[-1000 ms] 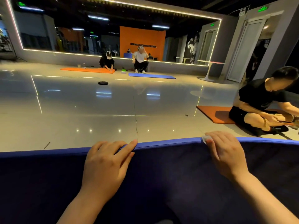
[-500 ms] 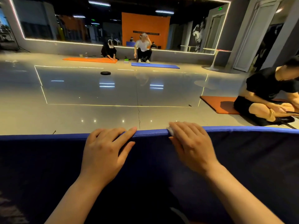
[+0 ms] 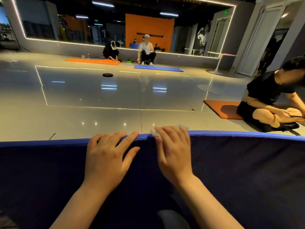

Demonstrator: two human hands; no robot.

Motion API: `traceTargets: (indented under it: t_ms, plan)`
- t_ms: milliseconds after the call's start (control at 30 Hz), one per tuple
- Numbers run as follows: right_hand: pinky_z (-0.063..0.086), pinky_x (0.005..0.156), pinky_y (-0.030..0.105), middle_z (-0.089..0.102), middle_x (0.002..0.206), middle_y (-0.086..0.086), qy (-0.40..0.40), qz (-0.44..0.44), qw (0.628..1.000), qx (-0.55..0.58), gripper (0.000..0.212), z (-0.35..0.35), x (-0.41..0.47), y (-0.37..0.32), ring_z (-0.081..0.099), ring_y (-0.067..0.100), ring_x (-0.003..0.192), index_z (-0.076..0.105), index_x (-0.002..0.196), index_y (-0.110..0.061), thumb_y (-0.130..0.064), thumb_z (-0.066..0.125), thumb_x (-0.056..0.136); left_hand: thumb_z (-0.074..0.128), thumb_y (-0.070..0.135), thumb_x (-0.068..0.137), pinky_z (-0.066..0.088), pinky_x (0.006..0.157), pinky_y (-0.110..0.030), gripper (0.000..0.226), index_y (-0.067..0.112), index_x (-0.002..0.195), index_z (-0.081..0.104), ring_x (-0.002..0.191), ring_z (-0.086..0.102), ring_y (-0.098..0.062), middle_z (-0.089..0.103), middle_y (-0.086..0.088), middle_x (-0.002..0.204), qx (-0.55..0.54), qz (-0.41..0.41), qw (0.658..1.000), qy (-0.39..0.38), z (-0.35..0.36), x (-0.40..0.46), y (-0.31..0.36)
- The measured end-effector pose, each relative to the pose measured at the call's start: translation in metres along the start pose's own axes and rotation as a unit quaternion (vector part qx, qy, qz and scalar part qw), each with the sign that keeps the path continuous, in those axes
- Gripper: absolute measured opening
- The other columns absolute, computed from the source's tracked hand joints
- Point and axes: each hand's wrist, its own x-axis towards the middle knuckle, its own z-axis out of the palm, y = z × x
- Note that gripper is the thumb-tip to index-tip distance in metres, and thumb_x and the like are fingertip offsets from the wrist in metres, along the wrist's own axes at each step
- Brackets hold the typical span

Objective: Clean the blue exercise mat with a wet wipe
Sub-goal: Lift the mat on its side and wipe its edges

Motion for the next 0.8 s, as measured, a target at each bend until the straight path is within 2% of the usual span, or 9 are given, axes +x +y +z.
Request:
traceTargets:
  t_ms: [67,167,267,367,467,567,633,800]
  plan:
    - [0.035,0.107,0.042,0.066,0.114,0.003,-0.036,-0.048,0.998,-0.002,0.039,0.010,0.001,-0.028,0.059,0.022,0.108,0.066,0.118,-0.009,-0.030,0.038,0.101,0.042,0.043,0.091,0.035,0.085,-0.036,0.043,0.024,0.120,0.067,0.089,0.064,-0.022,0.068,0.003,0.103,0.002,0.012,1.000,-0.009,-0.003,0.000,-0.003]
    - [0.038,0.106,0.040,0.066,0.115,0.008,-0.066,-0.106,0.991,-0.050,0.041,-0.001,0.003,-0.008,0.060,0.027,0.106,0.064,0.119,-0.004,-0.029,0.036,0.102,0.043,0.044,0.090,0.036,0.086,-0.034,0.048,0.021,0.125,0.065,0.091,0.064,-0.021,0.067,0.002,0.106,0.014,0.028,0.999,-0.025,-0.007,-0.002,-0.009]
    - [0.039,0.099,0.040,0.066,0.109,0.010,-0.053,-0.070,0.991,-0.103,0.039,-0.029,0.002,0.046,0.058,0.030,0.098,0.065,0.112,-0.003,-0.027,0.036,0.102,0.043,0.047,0.090,0.040,0.088,-0.035,0.052,0.018,0.129,0.063,0.095,0.064,-0.022,0.068,0.001,0.109,0.013,0.026,0.999,-0.039,-0.011,0.000,-0.015]
    - [0.041,0.097,0.043,0.066,0.110,0.010,-0.056,-0.020,0.990,-0.127,0.039,-0.057,0.000,0.101,0.059,0.033,0.099,0.065,0.113,-0.003,-0.026,0.036,0.102,0.038,0.052,0.090,0.044,0.094,-0.043,0.056,0.019,0.128,0.063,0.102,0.064,-0.023,0.067,0.000,0.114,0.004,-0.002,0.998,-0.056,-0.015,0.001,-0.019]
    - [0.040,0.102,0.047,0.067,0.110,0.009,-0.031,0.015,0.991,-0.131,0.042,-0.051,-0.006,0.114,0.060,0.033,0.101,0.067,0.112,-0.005,-0.028,0.034,0.103,0.034,0.055,0.090,0.031,0.107,-0.056,0.059,0.019,0.127,0.062,0.111,0.059,-0.025,0.064,-0.002,0.117,0.023,-0.066,0.997,-0.032,-0.019,-0.006,-0.036]
    - [0.036,0.104,0.045,0.067,0.100,0.004,0.001,0.058,0.992,-0.110,0.044,-0.029,0.004,0.083,0.061,0.029,0.094,0.069,0.101,-0.009,-0.031,0.030,0.103,0.020,0.062,0.095,0.019,0.112,-0.058,0.071,0.013,0.131,0.056,0.118,0.053,-0.031,0.058,-0.010,0.121,0.049,-0.109,0.992,-0.032,-0.019,-0.012,-0.047]
    - [0.034,0.106,0.040,0.067,0.098,0.002,0.002,0.041,0.997,-0.072,0.039,-0.011,0.009,0.045,0.060,0.025,0.093,0.069,0.099,-0.011,-0.028,0.034,0.102,0.014,0.066,0.094,0.014,0.113,-0.058,0.077,0.010,0.132,0.052,0.118,0.051,-0.035,0.055,-0.013,0.122,0.058,-0.115,0.990,-0.055,-0.015,-0.015,-0.041]
    - [0.032,0.106,0.034,0.066,0.098,0.002,-0.016,-0.040,0.999,-0.003,0.028,0.038,0.011,-0.059,0.058,0.021,0.094,0.066,0.100,-0.012,-0.024,0.041,0.099,0.012,0.061,0.097,0.022,0.109,-0.057,0.073,0.010,0.129,0.053,0.115,0.051,-0.033,0.057,-0.013,0.120,0.083,-0.104,0.991,-0.032,-0.016,-0.024,-0.042]
